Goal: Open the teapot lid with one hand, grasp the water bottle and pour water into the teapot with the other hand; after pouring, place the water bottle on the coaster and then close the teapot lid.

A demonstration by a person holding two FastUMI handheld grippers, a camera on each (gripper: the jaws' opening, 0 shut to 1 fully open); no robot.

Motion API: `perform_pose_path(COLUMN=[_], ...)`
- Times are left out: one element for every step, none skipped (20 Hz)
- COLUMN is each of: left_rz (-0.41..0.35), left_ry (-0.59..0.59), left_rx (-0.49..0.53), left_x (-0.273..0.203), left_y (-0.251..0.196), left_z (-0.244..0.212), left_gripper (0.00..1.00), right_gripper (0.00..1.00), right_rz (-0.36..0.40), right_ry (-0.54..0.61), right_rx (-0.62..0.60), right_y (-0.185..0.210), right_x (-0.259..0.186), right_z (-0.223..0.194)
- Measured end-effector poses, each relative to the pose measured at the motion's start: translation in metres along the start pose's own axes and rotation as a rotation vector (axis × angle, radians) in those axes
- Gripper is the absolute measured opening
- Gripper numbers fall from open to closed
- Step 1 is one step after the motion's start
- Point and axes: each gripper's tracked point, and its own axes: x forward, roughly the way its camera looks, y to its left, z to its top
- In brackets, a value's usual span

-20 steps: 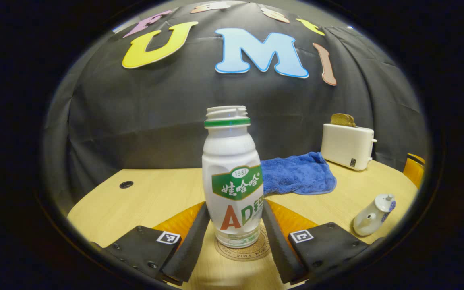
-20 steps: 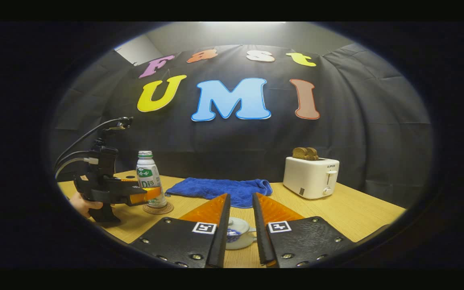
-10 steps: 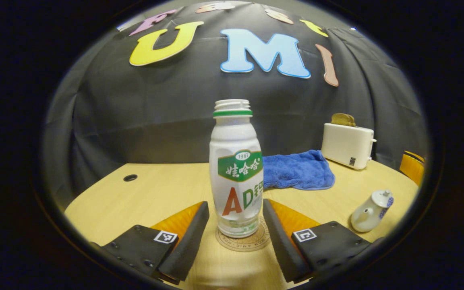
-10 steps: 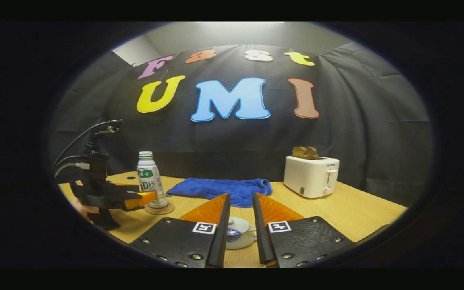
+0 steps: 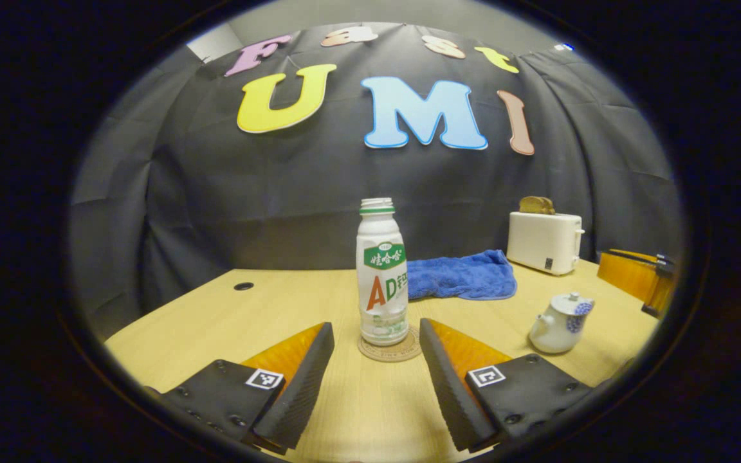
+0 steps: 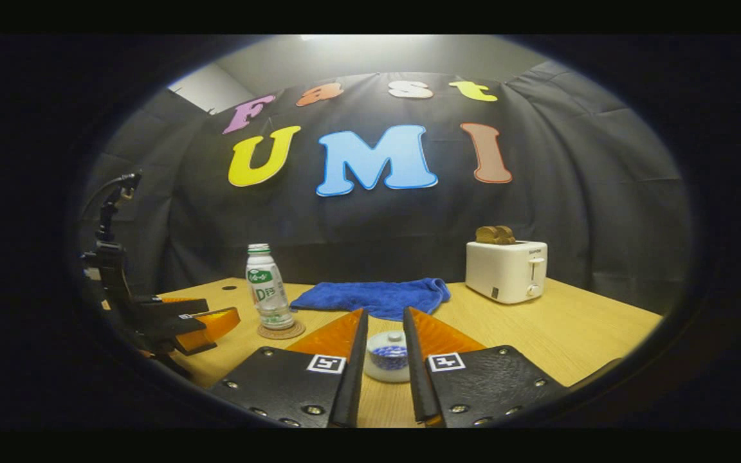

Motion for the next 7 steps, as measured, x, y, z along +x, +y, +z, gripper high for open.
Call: perform_pose_path(left_rz=[-0.003, -0.003, -0.002, -0.002, 0.001, 0.004, 0.003], left_ry=[-0.003, -0.009, -0.017, -0.022, -0.026, -0.026, -0.025], left_rx=[-0.004, -0.005, -0.005, -0.002, 0.002, 0.004, -0.001], left_x=[-0.011, -0.021, -0.031, -0.041, -0.050, -0.058, -0.066], left_y=[-0.003, -0.007, -0.009, -0.013, -0.015, -0.017, -0.019], left_z=[-0.001, -0.001, -0.001, -0.002, -0.003, -0.007, -0.009], left_gripper=[0.94, 0.94, 0.94, 0.94, 0.94, 0.89, 0.89], right_gripper=[0.33, 0.32, 0.33, 0.33, 0.33, 0.33, 0.33], right_rz=[0.002, 0.003, 0.002, 0.002, 0.002, 0.000, -0.004], right_ry=[0.002, 0.002, 0.002, 0.005, 0.008, 0.010, 0.014], right_rx=[0.000, 0.000, 0.002, 0.007, 0.012, 0.011, 0.004], right_y=[0.003, 0.006, 0.008, 0.010, 0.012, 0.014, 0.014], right_x=[-0.007, -0.015, -0.022, -0.029, -0.036, -0.041, -0.045], right_z=[-0.003, -0.007, -0.009, -0.014, -0.016, -0.018, -0.019])
